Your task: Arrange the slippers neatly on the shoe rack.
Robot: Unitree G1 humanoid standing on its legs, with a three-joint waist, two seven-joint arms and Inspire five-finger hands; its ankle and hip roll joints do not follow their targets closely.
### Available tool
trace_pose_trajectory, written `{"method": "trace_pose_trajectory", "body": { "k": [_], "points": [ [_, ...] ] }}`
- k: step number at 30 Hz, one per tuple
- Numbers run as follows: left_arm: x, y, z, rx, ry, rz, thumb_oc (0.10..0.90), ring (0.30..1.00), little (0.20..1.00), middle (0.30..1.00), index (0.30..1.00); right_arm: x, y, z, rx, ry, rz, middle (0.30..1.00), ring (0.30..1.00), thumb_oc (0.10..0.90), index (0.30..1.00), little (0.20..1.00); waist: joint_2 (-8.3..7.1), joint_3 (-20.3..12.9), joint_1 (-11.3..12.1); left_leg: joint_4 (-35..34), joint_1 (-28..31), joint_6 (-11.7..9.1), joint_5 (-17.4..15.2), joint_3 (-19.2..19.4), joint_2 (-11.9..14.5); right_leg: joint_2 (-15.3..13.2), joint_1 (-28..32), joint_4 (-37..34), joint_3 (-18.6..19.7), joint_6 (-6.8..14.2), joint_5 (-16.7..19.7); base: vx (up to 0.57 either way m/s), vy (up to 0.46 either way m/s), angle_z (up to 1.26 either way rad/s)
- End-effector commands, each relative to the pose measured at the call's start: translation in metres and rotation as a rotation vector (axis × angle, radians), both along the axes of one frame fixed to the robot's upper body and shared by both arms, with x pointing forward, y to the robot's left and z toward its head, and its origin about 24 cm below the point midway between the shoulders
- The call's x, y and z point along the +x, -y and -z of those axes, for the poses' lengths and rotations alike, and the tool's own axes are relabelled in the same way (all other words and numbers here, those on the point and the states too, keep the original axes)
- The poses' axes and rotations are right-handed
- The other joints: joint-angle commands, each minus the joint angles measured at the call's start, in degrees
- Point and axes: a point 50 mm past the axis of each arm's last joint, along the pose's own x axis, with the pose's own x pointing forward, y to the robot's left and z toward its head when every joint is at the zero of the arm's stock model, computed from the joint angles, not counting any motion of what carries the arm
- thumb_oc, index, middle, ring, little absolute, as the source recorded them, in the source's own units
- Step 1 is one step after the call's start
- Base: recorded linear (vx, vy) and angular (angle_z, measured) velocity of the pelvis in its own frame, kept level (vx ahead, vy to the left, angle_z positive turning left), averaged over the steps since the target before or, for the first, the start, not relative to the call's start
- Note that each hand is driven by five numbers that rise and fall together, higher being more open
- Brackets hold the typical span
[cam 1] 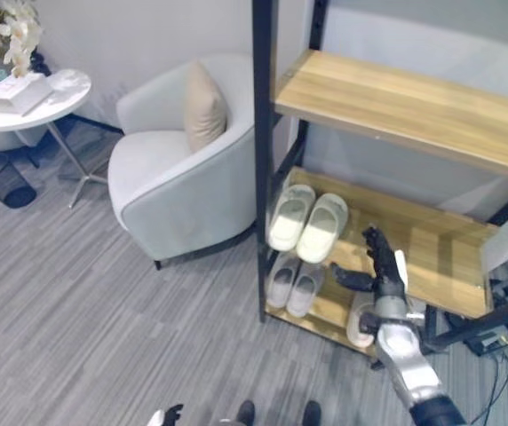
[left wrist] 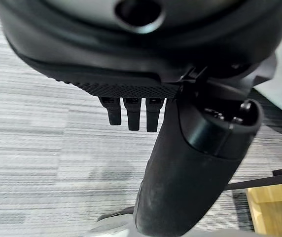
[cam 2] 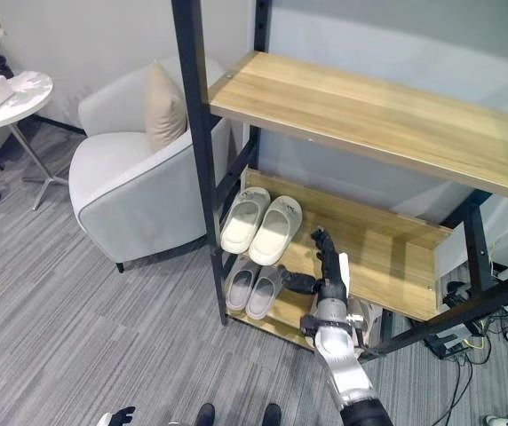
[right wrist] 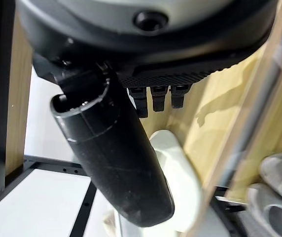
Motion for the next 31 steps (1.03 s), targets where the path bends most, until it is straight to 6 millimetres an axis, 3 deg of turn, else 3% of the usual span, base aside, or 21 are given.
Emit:
{"method": "trace_pose_trajectory", "body": {
  "k": [1, 5, 7, 8, 9, 11, 13, 15, 18, 23, 26, 27, 28, 31],
  "points": [
    [-0.019, -0.004, 0.004, -0.004, -0.087, -0.045, 0.800, 0.900, 0.900, 0.900, 0.900, -0.002, 0.005, -0.045, -0.068, 0.239, -0.077, 0.900, 0.900, 0.800, 0.900, 0.900, 1.14, -4.94, -0.78, -2.32, 1.95, -0.28, -4.86, 3.67, 2.28, -0.70, 0.78, 4.88, 0.11, 2.87, -9.88, -0.06, -0.034, -0.13],
    [-0.015, 0.006, 0.006, -0.041, -0.084, -0.005, 0.800, 0.900, 0.900, 0.900, 0.900, -0.027, 0.014, -0.027, -0.179, 0.133, -0.114, 0.900, 0.900, 0.800, 0.900, 0.900, 1.92, -5.43, -2.78, -2.41, 2.80, 0.00, -5.11, 5.13, 1.90, -0.71, 0.60, 4.84, 1.47, 3.13, -9.36, -0.07, -0.028, -0.09],
    [-0.016, 0.007, 0.006, -0.041, -0.085, -0.005, 0.800, 0.900, 0.900, 0.900, 0.900, -0.028, 0.014, -0.027, -0.179, 0.132, -0.114, 0.900, 0.900, 0.800, 0.900, 0.900, 1.95, -5.46, -2.68, -2.43, 2.83, 0.01, -5.13, 5.20, 1.91, -0.69, 0.59, 4.84, 1.55, 3.13, -9.35, -0.02, -0.010, -0.26],
    [-0.014, 0.014, 0.008, -0.060, -0.101, 0.037, 0.800, 0.900, 0.900, 0.900, 0.900, -0.046, 0.023, -0.008, -0.216, 0.017, -0.131, 0.900, 0.900, 0.800, 0.900, 0.900, 2.12, -5.61, -4.05, -2.39, 3.56, 0.16, -5.56, 6.13, 1.80, -0.64, 0.59, 4.76, 2.72, 3.23, -9.08, -0.02, -0.022, -0.33],
    [-0.014, 0.014, 0.008, -0.060, -0.101, 0.037, 0.800, 0.900, 0.900, 0.900, 0.900, -0.046, 0.023, -0.008, -0.216, 0.017, -0.131, 0.900, 0.900, 0.800, 0.900, 0.900, 2.12, -5.61, -4.05, -2.39, 3.56, 0.16, -5.56, 6.13, 1.80, -0.64, 0.59, 4.76, 2.72, 3.23, -9.08, -0.02, -0.038, -0.29],
    [-0.014, 0.018, 0.009, -0.077, -0.114, 0.078, 0.800, 0.900, 0.900, 0.900, 0.900, -0.064, 0.033, 0.016, -0.321, -0.126, -0.147, 0.900, 0.900, 0.800, 0.900, 0.900, 2.31, -5.85, -5.20, -2.36, 4.29, 0.16, -5.95, 6.94, 1.89, -0.46, 0.84, 4.76, 3.72, 3.24, -9.13, -0.01, -0.044, -0.27],
    [-0.013, 0.020, 0.009, -0.084, -0.115, 0.099, 0.800, 0.900, 0.900, 0.900, 0.900, -0.069, 0.038, 0.025, -0.348, -0.176, -0.141, 0.900, 0.900, 0.800, 0.900, 0.900, 2.39, -5.83, -5.61, -2.30, 4.44, 0.14, -6.01, 7.25, 1.98, -0.40, 0.86, 4.78, 4.06, 3.23, -9.13, -0.01, -0.033, -0.26],
    [-0.013, 0.026, 0.010, -0.114, -0.126, 0.153, 0.800, 0.900, 0.900, 0.900, 0.900, -0.087, 0.051, 0.055, -0.368, -0.339, -0.089, 0.900, 0.900, 0.800, 0.900, 0.900, 2.87, -5.86, -6.83, -2.26, 4.93, 0.16, -6.14, 8.20, 2.06, -0.19, 0.81, 4.71, 5.20, 3.26, -8.98, -0.03, -0.024, -0.26],
    [-0.008, 0.026, 0.009, -0.123, -0.110, 0.156, 0.800, 0.900, 0.900, 0.900, 0.900, -0.096, 0.056, 0.070, -0.362, -0.418, -0.055, 0.900, 0.900, 0.800, 0.900, 0.900, 3.10, -5.86, -7.25, -2.32, 5.11, 0.16, -6.14, 8.68, 2.10, -0.06, 0.78, 4.61, 5.70, 3.19, -8.86, -0.02, -0.014, -0.21],
    [0.001, 0.026, 0.008, -0.119, -0.089, 0.169, 0.800, 0.900, 0.900, 0.900, 0.900, -0.134, 0.070, 0.123, -0.237, -0.719, 0.124, 0.900, 0.900, 0.800, 0.900, 0.900, 3.23, -6.09, -7.72, -2.42, 5.13, 0.18, -6.03, 9.38, 2.21, 0.29, 0.79, 3.86, 6.53, 3.10, -8.35, -0.01, -0.022, -0.17],
    [0.005, 0.024, 0.008, -0.134, -0.095, 0.152, 0.800, 0.900, 0.900, 0.900, 0.900, -0.190, 0.068, 0.162, 0.100, -1.011, 0.401, 0.900, 0.900, 0.800, 0.900, 0.900, 3.21, -6.45, -7.65, -2.56, 5.07, 0.13, -5.95, 9.52, 2.30, 0.48, 1.05, 3.30, 6.50, 3.00, -8.30, 0.01, -0.022, -0.01],
    [0.005, 0.024, 0.008, -0.134, -0.095, 0.152, 0.800, 0.900, 0.900, 0.900, 0.900, -0.190, 0.068, 0.162, 0.100, -1.011, 0.401, 0.900, 0.900, 0.800, 0.900, 0.900, 3.21, -6.44, -7.65, -2.56, 5.08, 0.13, -5.96, 9.52, 2.30, 0.48, 1.06, 3.30, 6.50, 3.00, -8.30, 0.04, -0.034, 0.01],
    [0.002, 0.021, 0.008, -0.150, -0.106, 0.123, 0.800, 0.900, 0.900, 0.900, 0.900, -0.225, 0.069, 0.172, 0.169, -1.168, 0.511, 0.900, 0.900, 0.800, 0.900, 0.900, 3.29, -6.72, -7.52, -2.60, 5.07, 0.05, -6.01, 9.38, 2.30, 0.57, 1.26, 2.94, 6.30, 3.01, -8.33, 0.04, -0.031, 0.01],
    [-0.002, 0.022, 0.009, -0.159, -0.115, 0.108, 0.800, 0.900, 0.900, 0.900, 0.900, -0.245, 0.073, 0.173, 0.182, -1.258, 0.566, 0.900, 0.900, 0.800, 0.900, 0.900, 3.42, -6.47, -7.58, -2.65, 5.16, -0.06, -6.04, 9.29, 2.30, 0.63, 1.62, 2.34, 6.18, 3.00, -8.11, 0.02, -0.026, 0.01]
  ]
}}
